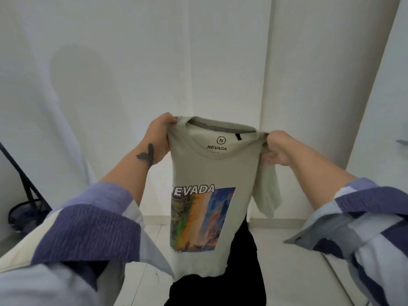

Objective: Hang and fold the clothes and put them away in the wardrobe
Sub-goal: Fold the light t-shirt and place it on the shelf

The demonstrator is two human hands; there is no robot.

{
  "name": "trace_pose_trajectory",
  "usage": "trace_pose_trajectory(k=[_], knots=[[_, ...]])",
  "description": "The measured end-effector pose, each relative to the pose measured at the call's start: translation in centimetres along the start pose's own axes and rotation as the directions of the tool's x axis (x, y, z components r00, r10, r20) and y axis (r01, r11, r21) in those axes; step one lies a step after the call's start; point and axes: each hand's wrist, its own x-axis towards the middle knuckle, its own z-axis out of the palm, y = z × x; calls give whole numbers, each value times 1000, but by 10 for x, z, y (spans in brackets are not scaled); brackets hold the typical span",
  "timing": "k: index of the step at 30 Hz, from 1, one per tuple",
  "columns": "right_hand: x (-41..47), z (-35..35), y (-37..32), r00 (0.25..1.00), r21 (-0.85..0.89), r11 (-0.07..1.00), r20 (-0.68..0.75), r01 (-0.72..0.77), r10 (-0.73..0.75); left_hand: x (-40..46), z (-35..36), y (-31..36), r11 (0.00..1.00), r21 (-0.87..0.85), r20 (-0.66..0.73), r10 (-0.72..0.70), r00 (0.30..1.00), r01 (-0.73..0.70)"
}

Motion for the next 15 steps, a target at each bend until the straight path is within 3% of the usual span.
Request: trace_pose_trajectory(k=[3,7,11,15], knots=[[1,7,-2,996,278,960,87,-9,-15,2,0,0,999,31,49,-27,998,25],[8,13,3,977,504,864,189,-12,-97,11,-6,-5,991,95,-39,-86,996,89],[24,25,3,981,570,822,163,-10,-101,24,-10,-15,979,144,2,-143,990,142],[38,26,-2,983,505,863,166,-12,-83,40,-15,-28,974,128,16,-190,982,186]])
